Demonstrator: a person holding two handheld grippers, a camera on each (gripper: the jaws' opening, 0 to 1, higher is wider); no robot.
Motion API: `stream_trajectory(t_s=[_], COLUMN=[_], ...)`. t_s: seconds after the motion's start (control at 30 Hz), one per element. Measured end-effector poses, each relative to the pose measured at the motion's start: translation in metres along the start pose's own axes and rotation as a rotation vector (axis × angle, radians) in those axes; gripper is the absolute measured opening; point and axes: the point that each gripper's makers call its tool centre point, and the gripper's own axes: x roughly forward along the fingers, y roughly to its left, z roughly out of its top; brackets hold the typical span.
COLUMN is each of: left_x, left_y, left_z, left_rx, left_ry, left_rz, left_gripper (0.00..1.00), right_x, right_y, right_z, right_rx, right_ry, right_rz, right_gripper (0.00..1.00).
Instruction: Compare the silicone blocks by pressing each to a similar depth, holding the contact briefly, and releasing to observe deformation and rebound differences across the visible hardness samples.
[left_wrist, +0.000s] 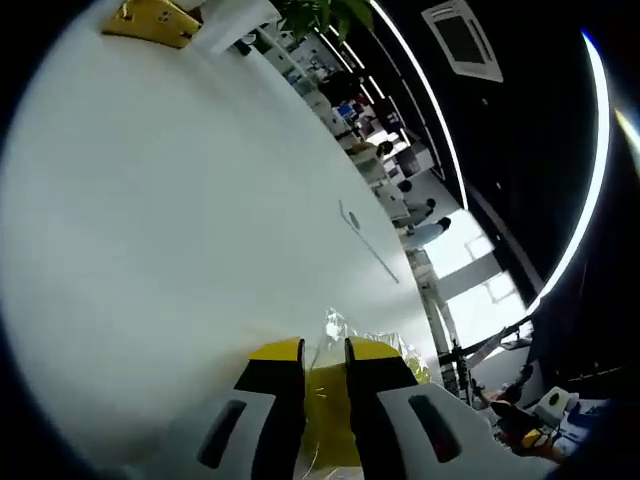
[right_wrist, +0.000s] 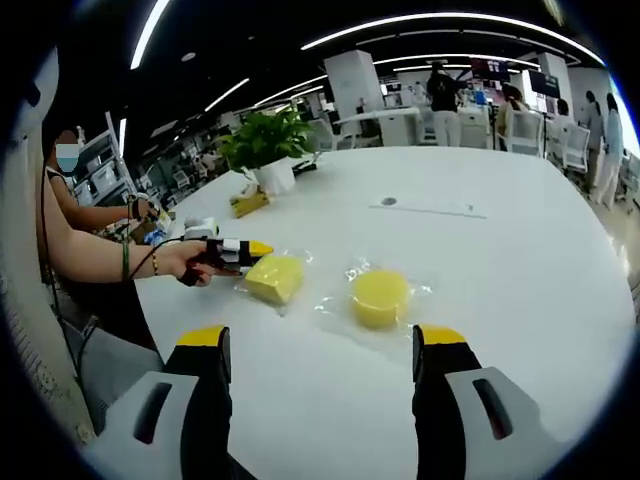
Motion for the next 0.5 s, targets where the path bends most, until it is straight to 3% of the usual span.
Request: stream_trajectory(t_s=[0.23, 0.5], left_x=[0.0028, 0.0028], left_y=[0.0006, -0.0061], left_z=[0.0030, 0.0045], left_rx=[-0.054, -0.056], left_ry=[-0.016, -0.027], left_rz=[-0.016, -0.034], left_gripper=[0.09, 0.00], right_x=[-0.0019, -0.0025], right_y=[-0.0032, -0.0012], right_z=[-0.0013, -0.0039], right_rx=[-0.007, -0.012], right_ry=[0.010, 0.020], right_rz=[-0.011, -0.005], right_gripper=[0.69, 0.71])
